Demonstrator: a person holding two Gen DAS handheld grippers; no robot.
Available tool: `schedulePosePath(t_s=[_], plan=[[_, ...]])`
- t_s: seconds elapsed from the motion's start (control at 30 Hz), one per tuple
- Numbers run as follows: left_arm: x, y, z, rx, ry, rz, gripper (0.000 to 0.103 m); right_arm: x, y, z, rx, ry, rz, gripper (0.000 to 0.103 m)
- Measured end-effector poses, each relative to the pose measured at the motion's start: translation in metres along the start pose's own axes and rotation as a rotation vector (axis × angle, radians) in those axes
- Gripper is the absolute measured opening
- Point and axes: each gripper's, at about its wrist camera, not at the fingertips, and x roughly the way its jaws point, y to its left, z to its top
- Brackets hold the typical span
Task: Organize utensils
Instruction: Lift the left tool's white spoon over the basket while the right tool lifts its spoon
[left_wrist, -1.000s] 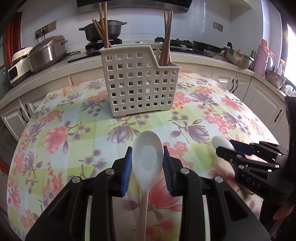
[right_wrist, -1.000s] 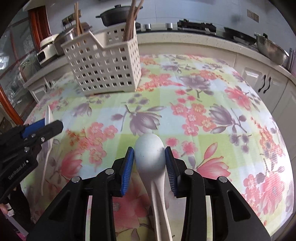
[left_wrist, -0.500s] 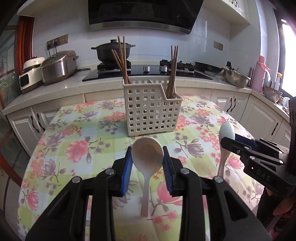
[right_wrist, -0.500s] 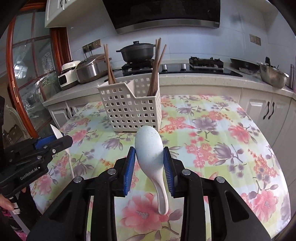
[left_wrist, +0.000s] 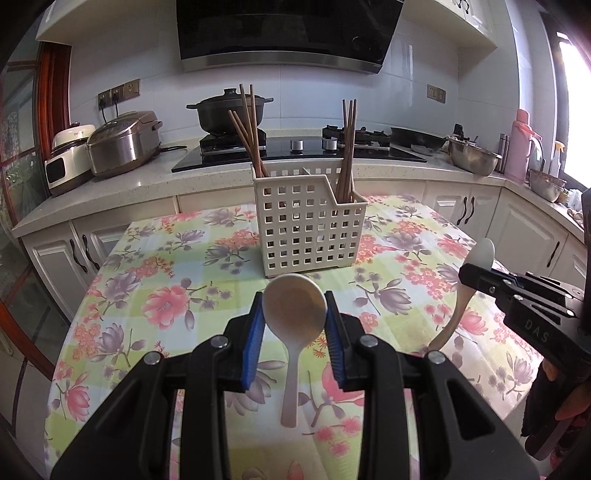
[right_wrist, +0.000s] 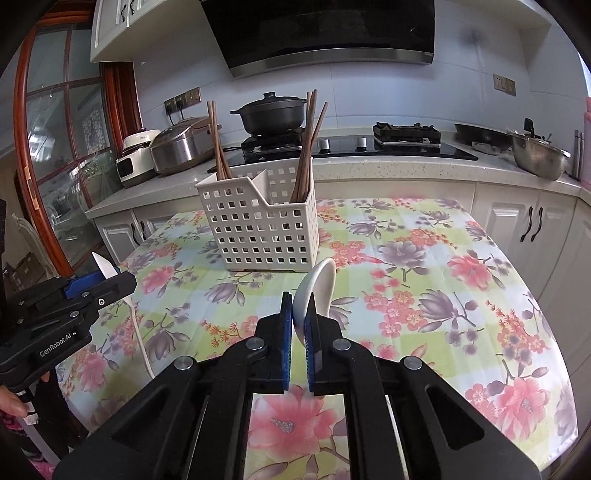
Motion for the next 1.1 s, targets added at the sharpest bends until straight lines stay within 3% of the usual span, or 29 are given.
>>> schedulePosePath(t_s=[0.57, 1.1], plan=[[-0.001, 0.001, 0.011, -0.004, -0.018, -0.013, 0.03, 0.0, 0.009, 0.006, -0.034, -0.017, 0.024, 0.007], [0.011, 0.003, 0.065, -0.001, -0.048, -0.041, 0.03, 0.02, 0.015, 0.052, -0.077, -0.033, 0.071, 0.007]])
